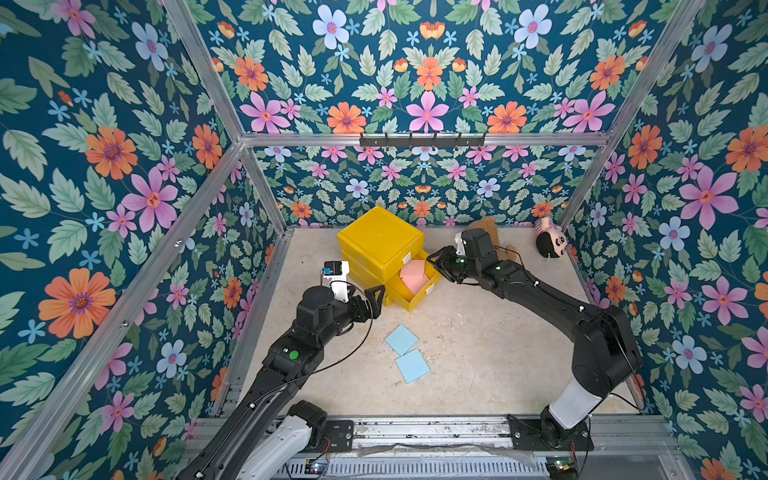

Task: Please put the sticky notes in the drawer by color
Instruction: Place the sticky notes in the drawer.

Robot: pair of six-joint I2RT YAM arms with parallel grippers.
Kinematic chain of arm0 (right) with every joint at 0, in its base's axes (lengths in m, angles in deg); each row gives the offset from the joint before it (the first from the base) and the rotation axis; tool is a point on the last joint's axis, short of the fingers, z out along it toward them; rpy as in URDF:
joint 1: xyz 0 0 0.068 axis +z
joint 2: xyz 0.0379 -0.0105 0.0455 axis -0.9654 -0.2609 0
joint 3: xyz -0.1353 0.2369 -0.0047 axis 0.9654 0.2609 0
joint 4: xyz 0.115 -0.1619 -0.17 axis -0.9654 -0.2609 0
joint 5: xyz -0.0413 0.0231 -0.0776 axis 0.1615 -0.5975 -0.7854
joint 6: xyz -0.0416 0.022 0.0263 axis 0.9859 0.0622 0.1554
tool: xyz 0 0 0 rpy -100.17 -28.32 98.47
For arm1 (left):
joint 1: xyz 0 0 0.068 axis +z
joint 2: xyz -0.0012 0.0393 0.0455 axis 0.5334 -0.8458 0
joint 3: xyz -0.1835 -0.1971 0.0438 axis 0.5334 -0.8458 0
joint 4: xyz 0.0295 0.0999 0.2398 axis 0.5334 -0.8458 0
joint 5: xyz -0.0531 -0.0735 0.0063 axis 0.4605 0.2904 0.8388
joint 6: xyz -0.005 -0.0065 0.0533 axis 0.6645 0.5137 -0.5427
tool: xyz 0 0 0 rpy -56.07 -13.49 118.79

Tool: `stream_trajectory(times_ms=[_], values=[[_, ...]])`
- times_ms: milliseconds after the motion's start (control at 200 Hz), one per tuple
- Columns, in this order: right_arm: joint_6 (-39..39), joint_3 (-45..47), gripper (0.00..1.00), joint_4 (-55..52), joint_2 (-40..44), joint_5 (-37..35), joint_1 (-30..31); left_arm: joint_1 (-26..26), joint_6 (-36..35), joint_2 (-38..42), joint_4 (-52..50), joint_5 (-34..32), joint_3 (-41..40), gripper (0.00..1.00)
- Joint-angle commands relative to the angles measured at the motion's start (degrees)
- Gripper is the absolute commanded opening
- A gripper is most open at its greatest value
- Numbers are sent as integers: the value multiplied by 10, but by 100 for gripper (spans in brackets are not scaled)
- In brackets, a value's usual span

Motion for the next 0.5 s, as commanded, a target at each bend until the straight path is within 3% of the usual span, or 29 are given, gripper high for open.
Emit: stream_trajectory(times_ms=[0,125,235,385,495], values=[[39,71,48,14,66,-73,7,0,8,-8,15,7,7,100],[85,204,51,75,138,-109,8,0,14,-42,19,-7,41,100],[125,262,51,107,157,-113,8,0,32,-86,-1,-49,85,100],[179,252,51,110,120,-98,9,0,58,-153,-50,-134,142,100],[206,213,41,94,72,-82,11,0,52,-193,-77,-164,175,96]])
